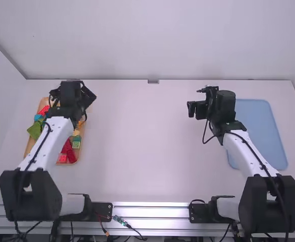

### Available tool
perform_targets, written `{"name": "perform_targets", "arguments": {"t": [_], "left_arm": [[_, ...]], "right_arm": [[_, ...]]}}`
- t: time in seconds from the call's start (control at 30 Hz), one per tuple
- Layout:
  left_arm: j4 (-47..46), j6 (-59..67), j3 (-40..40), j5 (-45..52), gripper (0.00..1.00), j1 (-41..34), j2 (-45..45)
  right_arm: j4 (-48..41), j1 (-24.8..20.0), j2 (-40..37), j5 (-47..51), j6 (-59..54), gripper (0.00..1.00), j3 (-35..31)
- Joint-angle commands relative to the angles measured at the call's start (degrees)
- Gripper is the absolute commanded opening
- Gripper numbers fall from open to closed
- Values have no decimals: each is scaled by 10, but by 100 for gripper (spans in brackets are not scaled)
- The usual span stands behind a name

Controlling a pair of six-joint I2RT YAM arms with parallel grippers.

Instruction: Assemble lego blocks to make yellow taxi

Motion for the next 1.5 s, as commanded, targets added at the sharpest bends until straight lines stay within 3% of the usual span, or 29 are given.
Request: {"name": "perform_targets", "arguments": {"t": [0.0, 0.13, 0.3, 0.5, 0.87, 1.23, 1.47], "left_arm": [[-16, -37, 52, 83, 99, 54, 51], [-83, -43, 156, 160, 99, 122, 145], [-170, -62, 268, 197, 99, 148, 257], [-224, -73, 318, 196, 100, 144, 335], [-264, -105, 295, 149, 100, 144, 368], [-239, -107, 256, 134, 86, 146, 368], [-200, -99, 232, 133, 90, 148, 368]], "right_arm": [[1, -1, 2, 5, -3, 99, 9], [0, -1, 2, 5, -3, 99, 9], [2, -1, 2, 5, -3, 99, 9], [-1, 0, 2, 5, -3, 99, 9], [0, 0, 3, 5, -3, 99, 9], [0, 0, 3, 5, -3, 99, 9], [0, 0, 3, 5, -3, 99, 9]]}}
